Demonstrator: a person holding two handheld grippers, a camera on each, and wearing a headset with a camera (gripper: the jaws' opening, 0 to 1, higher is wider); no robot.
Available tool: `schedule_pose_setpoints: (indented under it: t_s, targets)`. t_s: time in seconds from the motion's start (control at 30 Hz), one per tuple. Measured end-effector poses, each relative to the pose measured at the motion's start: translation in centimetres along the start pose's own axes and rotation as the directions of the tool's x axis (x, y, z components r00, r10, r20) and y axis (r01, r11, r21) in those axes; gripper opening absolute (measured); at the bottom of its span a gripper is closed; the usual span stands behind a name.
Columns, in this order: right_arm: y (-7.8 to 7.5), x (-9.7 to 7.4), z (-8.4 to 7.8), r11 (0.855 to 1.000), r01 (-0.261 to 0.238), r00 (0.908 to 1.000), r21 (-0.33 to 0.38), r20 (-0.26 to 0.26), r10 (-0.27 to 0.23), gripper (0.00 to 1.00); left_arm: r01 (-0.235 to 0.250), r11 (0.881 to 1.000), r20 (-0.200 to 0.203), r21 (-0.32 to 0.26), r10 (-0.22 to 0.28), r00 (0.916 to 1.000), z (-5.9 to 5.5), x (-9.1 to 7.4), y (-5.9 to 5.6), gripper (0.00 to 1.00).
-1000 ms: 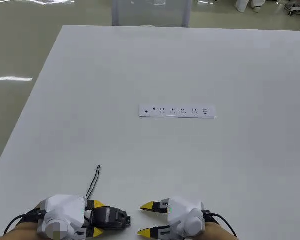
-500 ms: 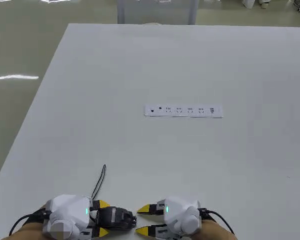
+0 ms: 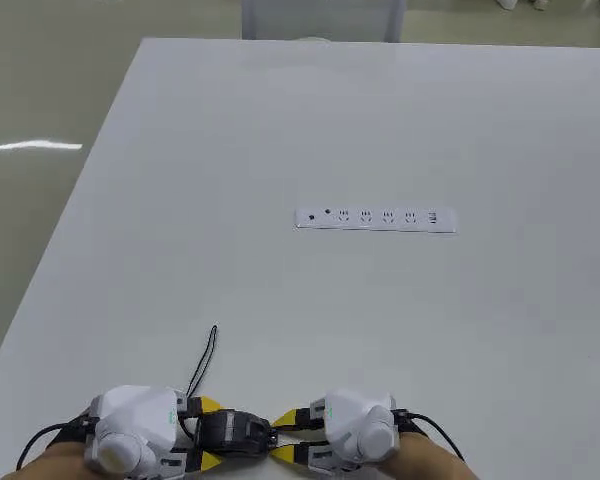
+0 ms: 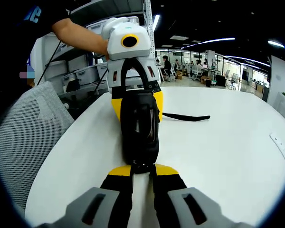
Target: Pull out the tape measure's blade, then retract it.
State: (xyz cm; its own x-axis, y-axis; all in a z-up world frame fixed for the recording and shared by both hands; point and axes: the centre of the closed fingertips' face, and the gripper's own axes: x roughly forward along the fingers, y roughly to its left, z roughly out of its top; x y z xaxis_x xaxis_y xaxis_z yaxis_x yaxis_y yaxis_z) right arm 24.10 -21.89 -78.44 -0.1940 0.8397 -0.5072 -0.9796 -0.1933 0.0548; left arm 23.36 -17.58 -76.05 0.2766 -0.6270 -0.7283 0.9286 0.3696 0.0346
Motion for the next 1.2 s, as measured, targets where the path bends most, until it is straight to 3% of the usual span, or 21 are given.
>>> schedule_pose_setpoints:
  t_s: [0.77,1.2]
  targets:
    - [-0.07,-0.42,0.32,1.0,-0.014,0.9999,-0.023,-0.005,0.014,0.15,0.01,1.0,0.006,-0.012,-0.01,0.9999,0.14,0.01,0.02,0.28]
    - [-0.12,-0.27,0.3,1.0,-0.005,0.9994,-0.026,-0.036,0.004,0.13,0.003,1.0,0.002,-0.012,-0.003,1.0,0.15,0.11,0.06,0.28]
